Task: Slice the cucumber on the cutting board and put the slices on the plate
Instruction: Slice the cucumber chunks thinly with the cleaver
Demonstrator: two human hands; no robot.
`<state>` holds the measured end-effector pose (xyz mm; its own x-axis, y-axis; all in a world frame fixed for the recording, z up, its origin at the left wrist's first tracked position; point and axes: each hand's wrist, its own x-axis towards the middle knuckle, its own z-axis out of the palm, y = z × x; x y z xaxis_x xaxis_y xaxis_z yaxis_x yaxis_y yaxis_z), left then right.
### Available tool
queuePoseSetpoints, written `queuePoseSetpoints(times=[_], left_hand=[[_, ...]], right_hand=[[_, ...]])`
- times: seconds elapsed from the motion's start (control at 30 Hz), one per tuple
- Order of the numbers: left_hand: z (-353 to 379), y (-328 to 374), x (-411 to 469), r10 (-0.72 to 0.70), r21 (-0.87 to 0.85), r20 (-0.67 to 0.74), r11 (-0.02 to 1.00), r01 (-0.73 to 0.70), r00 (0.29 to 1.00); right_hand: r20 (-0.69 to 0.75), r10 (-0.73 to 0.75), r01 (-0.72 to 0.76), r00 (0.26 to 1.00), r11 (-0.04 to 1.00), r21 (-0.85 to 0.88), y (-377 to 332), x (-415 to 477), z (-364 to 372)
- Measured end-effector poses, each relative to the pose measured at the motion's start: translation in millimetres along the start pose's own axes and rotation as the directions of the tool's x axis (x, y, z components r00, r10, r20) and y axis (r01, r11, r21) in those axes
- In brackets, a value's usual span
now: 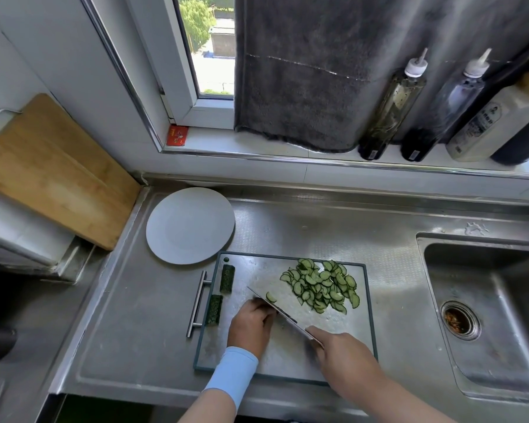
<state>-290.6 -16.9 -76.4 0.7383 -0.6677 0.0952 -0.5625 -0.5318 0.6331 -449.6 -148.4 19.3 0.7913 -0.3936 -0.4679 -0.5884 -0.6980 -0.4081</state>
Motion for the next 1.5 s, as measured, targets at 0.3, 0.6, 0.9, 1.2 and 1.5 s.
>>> queuePoseSetpoints(times=[0.3,0.6,0.9,1.2,1.5], left_hand=[[5,-3,0,0.082,0.009,-0.058,0.997,-0.082,0.995],[4,-5,1,0.074,0.029,-0.022,0.997,-0.073,0.997],[1,-2,-1,0.047,0.016,0.001,0.999,-0.047,0.999],[2,-2,-1,0.062,-0.009,-0.055,0.998,-0.063,0.997],[4,-6,-1,0.114,0.016,-0.039,0.993,-0.114,0.993]], right_hand=[[0.046,0.014,-0.017,0.999,0.998,0.067,-19,31,2],[0.035,-0.012,0.010,0.999,0.999,0.045,-24,32,1],[0.000,-0.014,0.014,1.000,0.999,0.030,-4,5,0],[0.018,-0.009,0.009,1.000,1.000,0.026,-6,12,0],[0.020,-0.024,0.023,1.000,0.998,0.055,-27,42,5]])
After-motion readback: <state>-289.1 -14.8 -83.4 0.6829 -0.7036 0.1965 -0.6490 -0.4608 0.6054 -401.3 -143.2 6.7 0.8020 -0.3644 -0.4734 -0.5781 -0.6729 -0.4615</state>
